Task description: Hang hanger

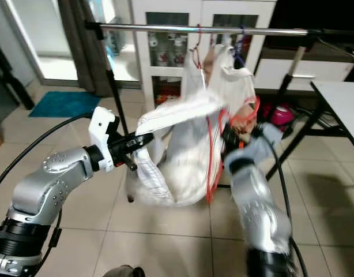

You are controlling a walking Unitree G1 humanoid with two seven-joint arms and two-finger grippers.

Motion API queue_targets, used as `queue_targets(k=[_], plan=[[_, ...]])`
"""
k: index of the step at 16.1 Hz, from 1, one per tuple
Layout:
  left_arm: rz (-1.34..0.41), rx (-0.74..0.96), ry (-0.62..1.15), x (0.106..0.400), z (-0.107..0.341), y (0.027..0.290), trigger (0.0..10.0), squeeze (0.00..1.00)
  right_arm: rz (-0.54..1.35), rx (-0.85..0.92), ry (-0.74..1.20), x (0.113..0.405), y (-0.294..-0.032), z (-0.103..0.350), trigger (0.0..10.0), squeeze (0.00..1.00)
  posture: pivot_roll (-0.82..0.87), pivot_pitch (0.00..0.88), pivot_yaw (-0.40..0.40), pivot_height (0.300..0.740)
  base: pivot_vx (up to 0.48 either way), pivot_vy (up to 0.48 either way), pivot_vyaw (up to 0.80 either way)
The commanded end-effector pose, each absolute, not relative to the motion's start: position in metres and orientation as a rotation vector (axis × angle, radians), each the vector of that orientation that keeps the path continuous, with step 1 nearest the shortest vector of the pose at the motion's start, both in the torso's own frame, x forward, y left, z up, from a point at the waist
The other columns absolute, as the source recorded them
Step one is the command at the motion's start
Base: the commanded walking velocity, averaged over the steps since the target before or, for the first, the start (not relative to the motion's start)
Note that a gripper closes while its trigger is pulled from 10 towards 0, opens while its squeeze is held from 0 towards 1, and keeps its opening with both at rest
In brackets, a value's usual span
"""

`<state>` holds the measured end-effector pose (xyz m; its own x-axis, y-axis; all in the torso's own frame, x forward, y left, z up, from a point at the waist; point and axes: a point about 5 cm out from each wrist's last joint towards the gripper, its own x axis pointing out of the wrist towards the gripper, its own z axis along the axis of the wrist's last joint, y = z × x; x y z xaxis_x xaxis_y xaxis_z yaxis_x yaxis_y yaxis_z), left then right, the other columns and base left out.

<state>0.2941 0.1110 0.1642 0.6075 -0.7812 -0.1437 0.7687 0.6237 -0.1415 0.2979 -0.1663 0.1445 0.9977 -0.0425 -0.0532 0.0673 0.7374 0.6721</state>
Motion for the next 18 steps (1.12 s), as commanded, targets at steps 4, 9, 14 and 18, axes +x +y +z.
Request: queue_targets(k=[4, 9, 14, 18], plan=[[-1.077, -0.068, 0.162, 0.289, 0.187, 0.095, 0.0, 0.0, -0.172, 0.971, -0.12, 0.322, -0.168, 0.16, 10.0, 0.0, -0.01, 0.0, 0.036, 0.74, 0.0, 0.0, 0.0], [-1.207, -0.149, 0.159, 0.281, 0.206, 0.089, 0.0, 0.0, -0.205, 1.064, -0.252, 0.34, -0.16, 0.169, 10.0, 0.0, -0.01, 0.0, 0.031, 0.74, 0.0, 0.0, 0.0], [-1.308, -0.216, 0.143, 0.273, 0.226, 0.084, 0.0, 0.0, -0.217, 1.02, -0.266, 0.355, -0.16, 0.17, 10.0, 0.0, -0.01, 0.0, 0.024, 0.74, 0.0, 0.0, 0.0], [-1.241, -0.327, -0.048, 0.29, 0.277, 0.105, 0.0, 0.0, -0.162, 0.685, -0.196, 0.35, -0.159, 0.147, 10.0, 0.0, -0.02, 0.0, 0.025, 0.74, 0.0, 0.0, 0.0]])
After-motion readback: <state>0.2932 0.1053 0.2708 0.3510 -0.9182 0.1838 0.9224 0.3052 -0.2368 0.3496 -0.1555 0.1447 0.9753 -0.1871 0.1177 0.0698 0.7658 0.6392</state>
